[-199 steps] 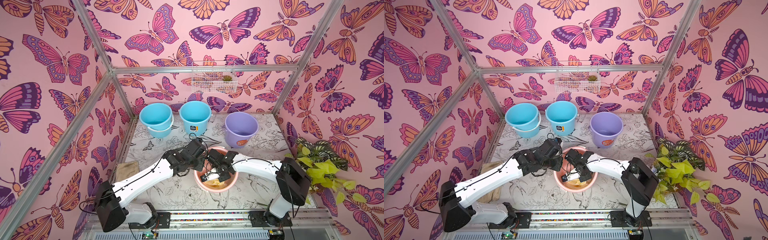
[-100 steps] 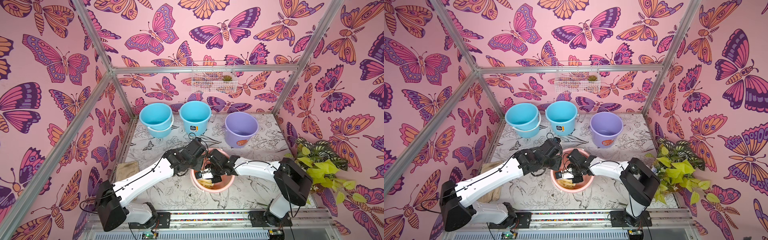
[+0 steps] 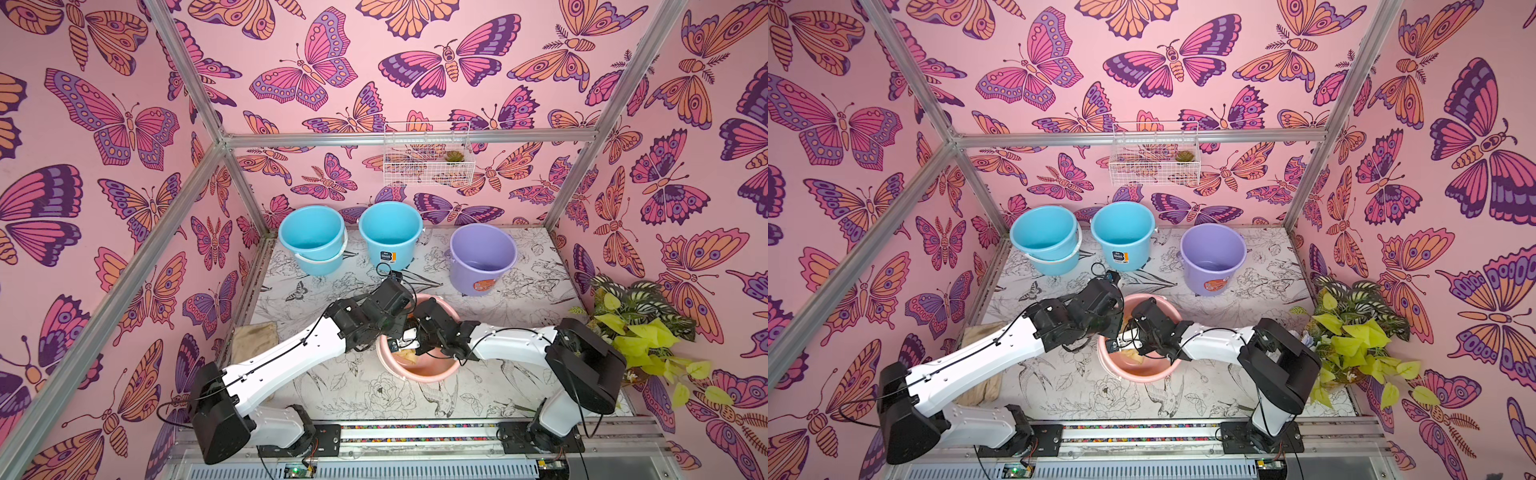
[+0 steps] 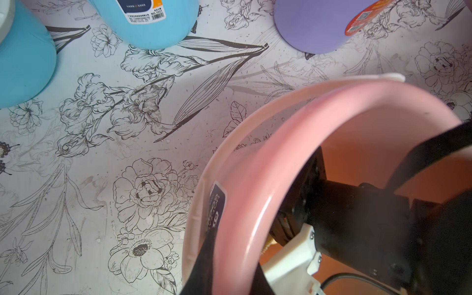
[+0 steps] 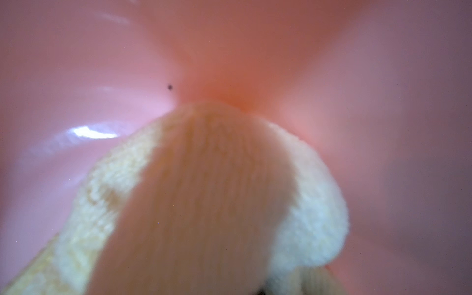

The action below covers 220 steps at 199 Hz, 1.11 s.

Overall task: Wipe the inside of the bucket with a cloth
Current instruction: Wipe the dirt from the inside of the bucket.

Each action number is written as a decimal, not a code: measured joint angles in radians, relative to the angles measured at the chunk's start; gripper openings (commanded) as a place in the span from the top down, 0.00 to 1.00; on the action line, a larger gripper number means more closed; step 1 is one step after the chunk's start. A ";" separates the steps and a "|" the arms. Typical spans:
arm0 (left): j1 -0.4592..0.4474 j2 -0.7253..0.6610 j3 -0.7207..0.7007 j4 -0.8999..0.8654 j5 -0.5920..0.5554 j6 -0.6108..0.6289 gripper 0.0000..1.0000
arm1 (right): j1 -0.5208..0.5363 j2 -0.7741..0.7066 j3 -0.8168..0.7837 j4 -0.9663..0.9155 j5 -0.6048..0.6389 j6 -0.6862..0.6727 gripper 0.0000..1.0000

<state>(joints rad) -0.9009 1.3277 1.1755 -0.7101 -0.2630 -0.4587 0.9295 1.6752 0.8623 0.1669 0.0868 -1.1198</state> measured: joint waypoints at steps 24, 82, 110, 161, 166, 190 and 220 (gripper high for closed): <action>-0.011 -0.009 -0.004 0.014 -0.023 0.006 1.00 | 0.006 0.008 0.009 0.009 0.120 -0.109 1.00; -0.029 -0.021 -0.023 0.057 -0.045 0.003 1.00 | 0.013 -0.016 0.123 -0.306 0.235 -0.188 1.00; -0.031 -0.028 -0.037 0.075 -0.048 -0.001 1.00 | 0.014 -0.026 0.158 -0.468 0.243 -0.164 1.00; -0.043 -0.060 -0.111 0.143 -0.048 0.014 1.00 | 0.013 -0.029 0.177 -0.699 0.109 -0.052 1.00; -0.043 -0.064 -0.116 0.150 -0.048 0.015 1.00 | 0.012 -0.030 0.179 -0.710 0.084 -0.042 1.00; -0.049 -0.072 -0.137 0.181 -0.046 0.029 1.00 | -0.001 -0.035 0.180 -0.744 -0.066 0.008 1.00; -0.055 -0.077 -0.162 0.211 -0.049 0.036 1.00 | -0.021 -0.035 0.175 -0.727 -0.241 0.060 1.00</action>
<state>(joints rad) -0.9562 1.2510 1.0134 -0.4988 -0.3122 -0.4229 0.9089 1.6398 1.0370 -0.5602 -0.1543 -1.0595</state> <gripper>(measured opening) 0.153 0.054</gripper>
